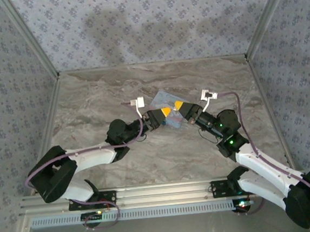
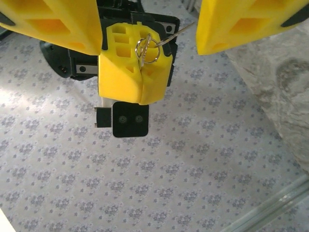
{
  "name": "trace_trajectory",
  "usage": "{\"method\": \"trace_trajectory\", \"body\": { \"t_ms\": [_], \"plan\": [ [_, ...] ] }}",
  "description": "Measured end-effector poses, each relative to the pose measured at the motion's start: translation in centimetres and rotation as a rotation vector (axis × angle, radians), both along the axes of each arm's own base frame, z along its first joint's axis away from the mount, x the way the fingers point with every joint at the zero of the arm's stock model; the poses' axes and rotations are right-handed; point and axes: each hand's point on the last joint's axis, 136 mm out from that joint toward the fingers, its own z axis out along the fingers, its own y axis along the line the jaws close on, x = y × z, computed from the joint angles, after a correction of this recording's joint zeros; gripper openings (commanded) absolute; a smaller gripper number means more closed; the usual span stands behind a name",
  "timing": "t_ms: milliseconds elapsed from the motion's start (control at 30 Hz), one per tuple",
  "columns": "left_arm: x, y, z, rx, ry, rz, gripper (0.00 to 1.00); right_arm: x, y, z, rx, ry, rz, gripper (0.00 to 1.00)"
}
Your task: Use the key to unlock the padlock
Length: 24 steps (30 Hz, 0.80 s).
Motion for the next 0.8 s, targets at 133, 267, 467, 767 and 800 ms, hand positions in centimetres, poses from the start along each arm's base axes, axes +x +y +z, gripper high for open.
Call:
{"method": "trace_trajectory", "body": {
  "t_ms": [133, 267, 467, 767, 800],
  "plan": [
    [0.0, -0.3, -0.1, -0.007, 0.011, -0.016, 0.39, -0.1, 0.1, 0.3, 0.01, -0.007, 0.004, 0.0],
    [0.1, -0.5, 0.4, -0.021, 0.005, -0.022, 0.33, -0.2, 0.1, 0.2, 0.011, -0.004, 0.007, 0.0],
    [0.0, -0.5, 0.9, -0.036, 0.006, -0.034, 0.14, -0.2, 0.0, -0.4, 0.013, 0.007, 0.005, 0.0],
    [-0.3, -0.7, 0.9, -0.034, 0.003, -0.045, 0.0, -0.4, -0.2, 0.0, 0.023, -0.007, -0.001, 0.0],
    [-0.3, -0.8, 0.9, -0.03, 0.004, -0.044, 0.0, -0.4, -0.2, 0.0, 0.022, -0.006, -0.002, 0.02]
  ]
}}
